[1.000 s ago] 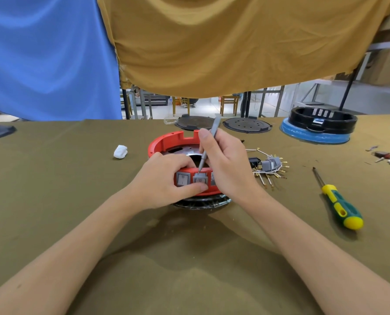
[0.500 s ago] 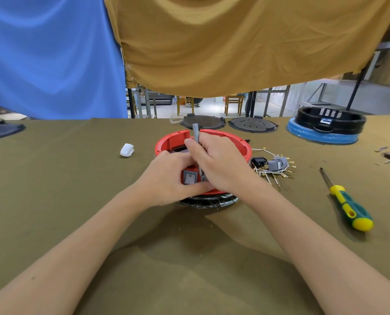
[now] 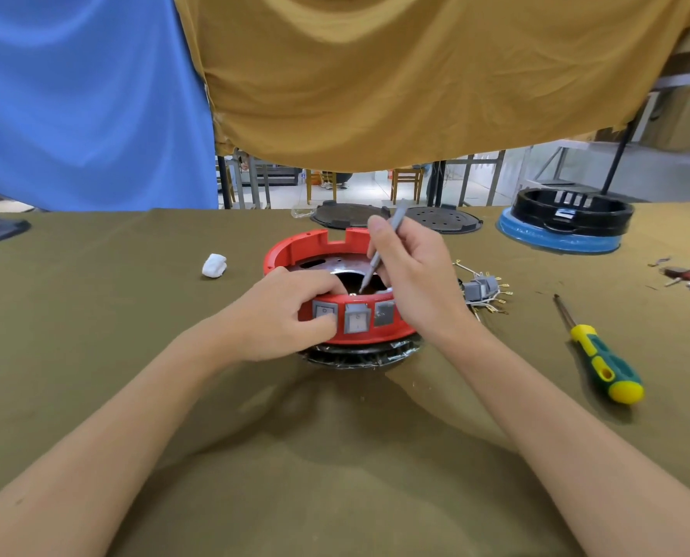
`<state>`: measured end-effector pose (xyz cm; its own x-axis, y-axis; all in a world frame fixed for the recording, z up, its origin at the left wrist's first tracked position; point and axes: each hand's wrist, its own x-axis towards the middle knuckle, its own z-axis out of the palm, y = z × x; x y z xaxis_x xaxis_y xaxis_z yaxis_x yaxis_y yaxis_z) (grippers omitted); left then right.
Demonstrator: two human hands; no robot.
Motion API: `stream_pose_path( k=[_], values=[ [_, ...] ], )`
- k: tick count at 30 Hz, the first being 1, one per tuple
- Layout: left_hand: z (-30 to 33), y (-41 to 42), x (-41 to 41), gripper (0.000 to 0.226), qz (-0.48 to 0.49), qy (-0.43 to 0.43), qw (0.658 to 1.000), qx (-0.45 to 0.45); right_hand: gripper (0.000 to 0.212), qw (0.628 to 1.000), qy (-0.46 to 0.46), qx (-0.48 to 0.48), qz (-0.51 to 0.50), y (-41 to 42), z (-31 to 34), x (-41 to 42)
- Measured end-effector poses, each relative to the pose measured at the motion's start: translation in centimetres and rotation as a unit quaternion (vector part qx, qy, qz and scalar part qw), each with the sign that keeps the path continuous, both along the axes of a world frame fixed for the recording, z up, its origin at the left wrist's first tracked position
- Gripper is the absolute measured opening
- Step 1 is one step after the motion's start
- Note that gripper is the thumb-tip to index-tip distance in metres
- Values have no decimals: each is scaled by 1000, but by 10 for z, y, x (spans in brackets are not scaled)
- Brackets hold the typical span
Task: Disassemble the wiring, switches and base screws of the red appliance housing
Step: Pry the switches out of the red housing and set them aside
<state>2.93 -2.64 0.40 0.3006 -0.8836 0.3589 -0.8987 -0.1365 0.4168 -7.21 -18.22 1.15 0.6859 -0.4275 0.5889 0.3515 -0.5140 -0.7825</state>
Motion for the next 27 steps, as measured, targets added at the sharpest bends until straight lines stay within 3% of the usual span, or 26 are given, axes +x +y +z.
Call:
stream_pose_path(
  k=[5, 12, 19, 27],
  values=[
    [6, 3, 2, 15, 34, -36, 997, 62, 29, 997, -12, 70, 16, -11, 0, -1],
    [12, 5, -2, 27, 119, -109, 986, 37, 7, 981, 17, 165, 105, -22, 2, -8],
    [13, 2, 2, 20, 144, -47, 988, 25, 9, 963, 128, 169, 167, -24, -24, -23],
    [19, 0, 0, 24, 144, -35, 987, 56, 11, 985, 94, 130, 64, -10, -33, -29]
  ],
)
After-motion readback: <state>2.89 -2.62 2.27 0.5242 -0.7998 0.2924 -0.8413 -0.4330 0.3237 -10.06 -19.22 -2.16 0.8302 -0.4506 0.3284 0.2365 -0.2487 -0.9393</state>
